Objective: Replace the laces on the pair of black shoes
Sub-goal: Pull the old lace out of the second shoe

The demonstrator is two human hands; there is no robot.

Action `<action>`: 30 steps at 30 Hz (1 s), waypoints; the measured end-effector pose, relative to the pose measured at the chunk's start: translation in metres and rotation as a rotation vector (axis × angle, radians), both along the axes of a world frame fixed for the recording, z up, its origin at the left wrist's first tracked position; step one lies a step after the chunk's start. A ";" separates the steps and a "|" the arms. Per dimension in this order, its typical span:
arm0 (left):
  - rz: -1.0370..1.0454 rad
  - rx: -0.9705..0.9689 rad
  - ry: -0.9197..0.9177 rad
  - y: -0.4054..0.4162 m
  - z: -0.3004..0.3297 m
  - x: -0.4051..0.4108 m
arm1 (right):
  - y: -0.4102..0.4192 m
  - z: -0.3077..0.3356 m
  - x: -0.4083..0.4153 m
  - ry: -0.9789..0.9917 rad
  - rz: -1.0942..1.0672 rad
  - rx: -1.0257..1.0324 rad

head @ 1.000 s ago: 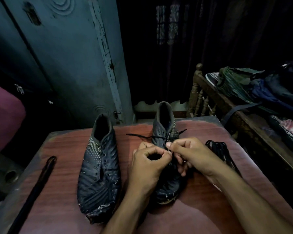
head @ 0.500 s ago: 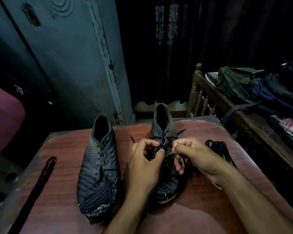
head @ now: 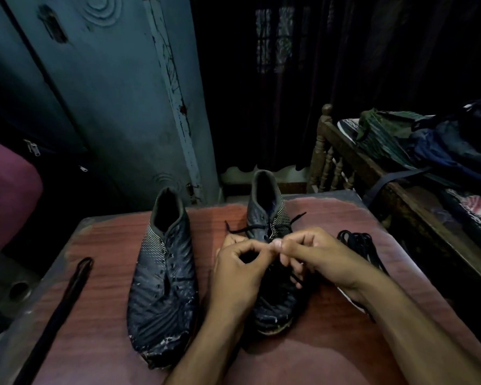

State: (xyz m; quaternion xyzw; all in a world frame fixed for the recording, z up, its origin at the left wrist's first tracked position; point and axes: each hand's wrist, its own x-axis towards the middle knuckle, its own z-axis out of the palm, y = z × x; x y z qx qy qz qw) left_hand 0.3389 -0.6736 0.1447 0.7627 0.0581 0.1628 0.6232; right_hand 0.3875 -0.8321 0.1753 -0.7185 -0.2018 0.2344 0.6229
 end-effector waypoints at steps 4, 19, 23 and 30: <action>-0.041 0.026 -0.051 0.001 0.000 0.001 | 0.006 -0.005 0.002 0.040 -0.117 0.007; 0.021 0.088 -0.065 -0.001 -0.002 0.003 | -0.002 -0.002 0.001 -0.041 0.031 0.019; 0.003 0.023 -0.039 0.001 -0.004 0.002 | -0.002 -0.002 0.001 -0.038 0.028 -0.007; -0.058 -0.043 -0.071 0.002 -0.003 0.002 | 0.007 -0.005 0.003 0.030 -0.111 0.036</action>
